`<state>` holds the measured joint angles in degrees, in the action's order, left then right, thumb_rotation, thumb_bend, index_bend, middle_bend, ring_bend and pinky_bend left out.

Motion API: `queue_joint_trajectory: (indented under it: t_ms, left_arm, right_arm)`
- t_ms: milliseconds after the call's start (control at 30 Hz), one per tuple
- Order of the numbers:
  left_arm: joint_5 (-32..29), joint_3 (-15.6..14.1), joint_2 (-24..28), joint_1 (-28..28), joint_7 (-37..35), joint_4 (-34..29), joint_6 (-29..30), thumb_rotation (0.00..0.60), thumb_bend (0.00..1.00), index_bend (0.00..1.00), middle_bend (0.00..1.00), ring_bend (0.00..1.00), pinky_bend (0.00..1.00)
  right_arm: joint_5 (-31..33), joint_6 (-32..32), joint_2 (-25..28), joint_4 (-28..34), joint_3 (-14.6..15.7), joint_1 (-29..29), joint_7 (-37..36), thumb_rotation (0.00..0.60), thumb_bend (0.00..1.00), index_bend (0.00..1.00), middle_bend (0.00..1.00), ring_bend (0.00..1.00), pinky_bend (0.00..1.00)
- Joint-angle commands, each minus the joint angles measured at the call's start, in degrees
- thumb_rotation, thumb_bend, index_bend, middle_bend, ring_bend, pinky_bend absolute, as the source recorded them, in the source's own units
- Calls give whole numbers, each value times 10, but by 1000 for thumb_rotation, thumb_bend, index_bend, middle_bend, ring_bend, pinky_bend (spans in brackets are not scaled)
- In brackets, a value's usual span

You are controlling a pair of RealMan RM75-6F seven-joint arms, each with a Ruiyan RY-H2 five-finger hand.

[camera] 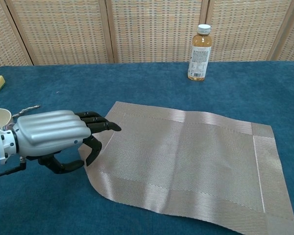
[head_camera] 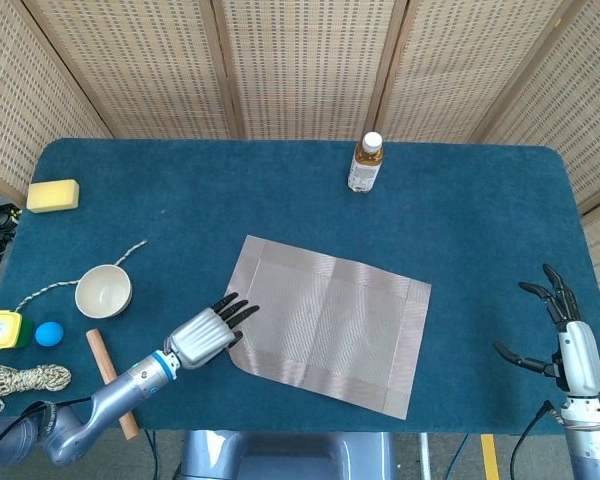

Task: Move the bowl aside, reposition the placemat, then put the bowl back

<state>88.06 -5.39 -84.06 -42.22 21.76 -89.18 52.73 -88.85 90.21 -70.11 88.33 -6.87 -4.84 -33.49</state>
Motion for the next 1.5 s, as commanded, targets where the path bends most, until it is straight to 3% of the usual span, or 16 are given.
queue_joint_trajectory:
  t_ms: [33,1133,1233,1300,1400,1500]
  left_arm:
    - [13,-5,5,-11,-17,-18,-16,600,532,727,0,0,0]
    - [72,-27,1,-16,-41,-76,-28,600,533,716,0,0,0]
    - [72,-29,5,-9,-38,-74,-19,600,490,577,0,0,0]
    - [69,-31,10,-5,-37,-74,-16,600,398,379,0,0,0]
    - [65,-34,20,3,-33,-74,-11,600,342,155,0,0,0]
    - [63,-39,32,16,-36,-77,4,600,326,41,0,0,0]
  right_arm:
    - [0,0,1,0,0,0,-1,600,212,239,0,0,0]
    - [-8,13,6,7,4,3,-2,600,212,236,0,0,0]
    - [-11,14,5,8,6,3,2,600,212,231,0,0,0]
    - [-12,15,5,8,6,4,2,600,211,231,0,0,0]
    - [-12,17,5,9,6,4,3,600,212,231,0,0,0]
    - [-15,17,4,10,8,4,6,600,211,229,0,0,0]
